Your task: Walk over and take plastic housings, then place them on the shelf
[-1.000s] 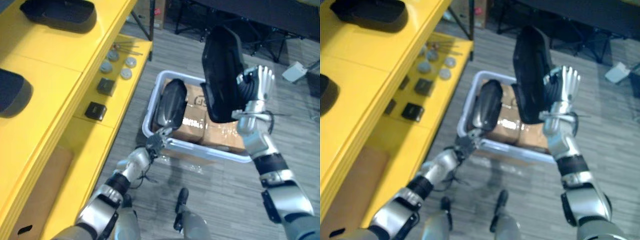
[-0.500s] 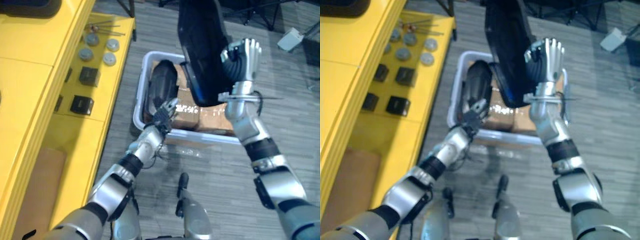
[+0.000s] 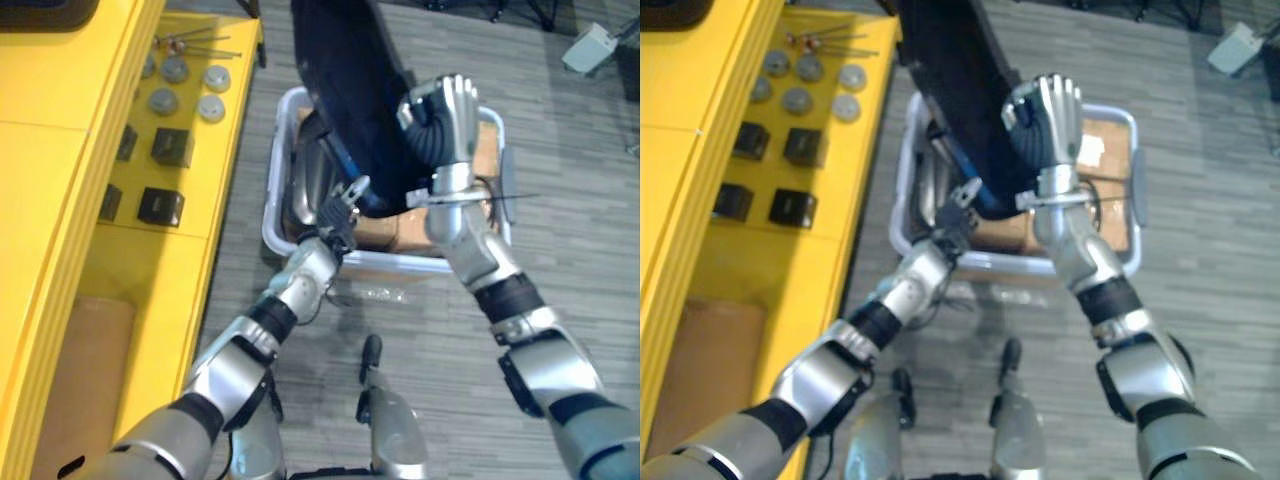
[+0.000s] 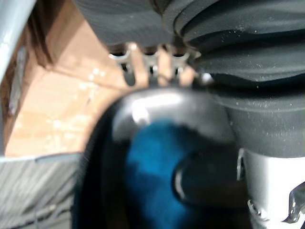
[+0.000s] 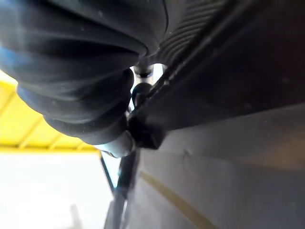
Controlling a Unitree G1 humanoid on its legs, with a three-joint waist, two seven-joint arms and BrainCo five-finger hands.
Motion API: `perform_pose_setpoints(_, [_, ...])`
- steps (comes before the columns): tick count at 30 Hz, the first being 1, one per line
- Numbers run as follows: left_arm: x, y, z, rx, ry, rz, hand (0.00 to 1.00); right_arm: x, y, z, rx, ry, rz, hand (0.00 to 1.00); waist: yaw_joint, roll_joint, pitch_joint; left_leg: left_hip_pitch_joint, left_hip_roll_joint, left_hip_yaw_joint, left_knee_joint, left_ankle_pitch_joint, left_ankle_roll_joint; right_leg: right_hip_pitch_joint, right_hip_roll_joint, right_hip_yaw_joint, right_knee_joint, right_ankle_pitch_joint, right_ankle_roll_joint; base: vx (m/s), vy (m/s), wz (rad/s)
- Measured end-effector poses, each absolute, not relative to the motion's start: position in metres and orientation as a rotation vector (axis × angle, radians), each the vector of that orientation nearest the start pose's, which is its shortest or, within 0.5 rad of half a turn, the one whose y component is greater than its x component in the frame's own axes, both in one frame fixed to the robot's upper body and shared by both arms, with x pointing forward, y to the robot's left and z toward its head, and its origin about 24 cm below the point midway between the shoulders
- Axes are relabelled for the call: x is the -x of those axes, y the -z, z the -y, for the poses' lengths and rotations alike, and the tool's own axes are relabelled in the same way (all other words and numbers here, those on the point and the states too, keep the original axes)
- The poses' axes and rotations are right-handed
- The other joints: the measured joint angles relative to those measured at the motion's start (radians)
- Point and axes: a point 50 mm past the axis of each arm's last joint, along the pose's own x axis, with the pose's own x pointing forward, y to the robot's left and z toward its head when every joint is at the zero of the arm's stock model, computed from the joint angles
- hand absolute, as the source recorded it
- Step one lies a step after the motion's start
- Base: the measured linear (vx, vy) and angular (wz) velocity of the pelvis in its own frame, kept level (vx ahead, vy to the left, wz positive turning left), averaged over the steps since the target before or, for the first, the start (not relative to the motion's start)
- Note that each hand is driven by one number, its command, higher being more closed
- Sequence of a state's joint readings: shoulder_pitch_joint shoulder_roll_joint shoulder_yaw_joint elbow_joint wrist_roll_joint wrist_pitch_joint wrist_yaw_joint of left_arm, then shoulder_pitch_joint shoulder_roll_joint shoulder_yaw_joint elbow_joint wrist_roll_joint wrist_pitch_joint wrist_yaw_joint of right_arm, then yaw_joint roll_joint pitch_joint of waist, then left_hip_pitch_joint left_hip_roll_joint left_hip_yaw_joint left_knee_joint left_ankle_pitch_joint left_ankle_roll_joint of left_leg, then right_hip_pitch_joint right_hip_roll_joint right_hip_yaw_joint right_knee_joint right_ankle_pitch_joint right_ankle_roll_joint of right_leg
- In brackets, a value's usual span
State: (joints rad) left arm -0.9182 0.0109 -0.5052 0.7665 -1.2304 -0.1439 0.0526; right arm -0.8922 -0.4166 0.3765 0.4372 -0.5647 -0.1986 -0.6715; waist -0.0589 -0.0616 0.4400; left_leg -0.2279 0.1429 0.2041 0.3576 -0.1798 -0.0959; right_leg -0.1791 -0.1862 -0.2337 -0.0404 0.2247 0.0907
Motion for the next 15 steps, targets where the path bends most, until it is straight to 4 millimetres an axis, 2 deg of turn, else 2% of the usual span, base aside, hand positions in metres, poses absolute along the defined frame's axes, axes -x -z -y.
perform_pose_setpoints(8, [-0.369,-0.144,-0.008,0.869,0.421,0.008,0.00,-0.356,-0.241,0.113,0.865,0.293,1.013,1.00,-0.008,0.000,0.000,0.002,0.000,0.001,-0.002,0.000,0.000,0.000,0.000,0.001,0.000,0.000,0.000,-0.02,0.004,0.00])
perform_pose_setpoints(9, [-0.369,-0.145,-0.009,0.871,0.415,0.021,1.00,-0.356,-0.242,0.112,0.863,0.293,1.015,1.00,-0.008,0.000,0.000,0.003,0.000,0.002,-0.002,0.000,0.000,0.000,0.000,0.002,0.000,0.000,0.000,0.00,0.000,0.00])
perform_pose_setpoints(15, [-0.369,-0.146,-0.011,0.883,0.399,0.055,1.00,-0.347,-0.239,0.109,0.823,0.277,1.036,1.00,-0.008,0.000,0.000,0.018,0.000,0.015,-0.010,0.000,0.000,0.002,0.000,0.015,0.000,0.000,0.000,0.00,0.000,-0.06])
